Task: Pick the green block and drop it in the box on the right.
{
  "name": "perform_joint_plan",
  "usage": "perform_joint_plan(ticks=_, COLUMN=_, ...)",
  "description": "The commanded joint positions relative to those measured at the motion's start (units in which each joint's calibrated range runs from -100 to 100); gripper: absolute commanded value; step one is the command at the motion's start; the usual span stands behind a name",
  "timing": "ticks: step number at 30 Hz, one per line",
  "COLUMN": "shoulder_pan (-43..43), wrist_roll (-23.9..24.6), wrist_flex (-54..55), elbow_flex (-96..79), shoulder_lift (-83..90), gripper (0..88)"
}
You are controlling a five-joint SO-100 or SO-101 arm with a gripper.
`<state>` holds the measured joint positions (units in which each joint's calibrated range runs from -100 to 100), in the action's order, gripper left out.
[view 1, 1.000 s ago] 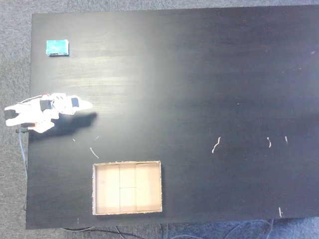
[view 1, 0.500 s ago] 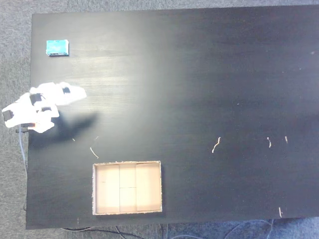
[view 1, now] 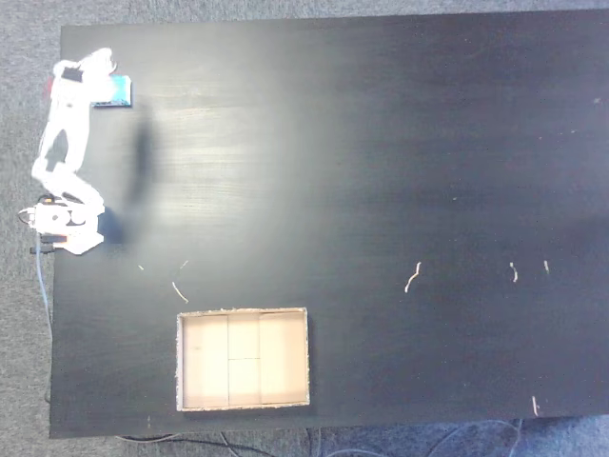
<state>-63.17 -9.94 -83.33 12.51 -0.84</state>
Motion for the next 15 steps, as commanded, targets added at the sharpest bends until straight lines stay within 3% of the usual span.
perform_joint_plan(ticks=1, shoulder_pan=-3.2, wrist_roll=0.2, wrist_flex=-2.6, elbow_flex=5.6, shoulder_lift=-12.2, gripper=37.1)
perform_joint_plan(ticks=15, shoulder_pan=-5.3, wrist_roll=0.9, wrist_flex=-0.1, elbow_flex=11.4, shoulder_lift=-32.4, gripper=39.4)
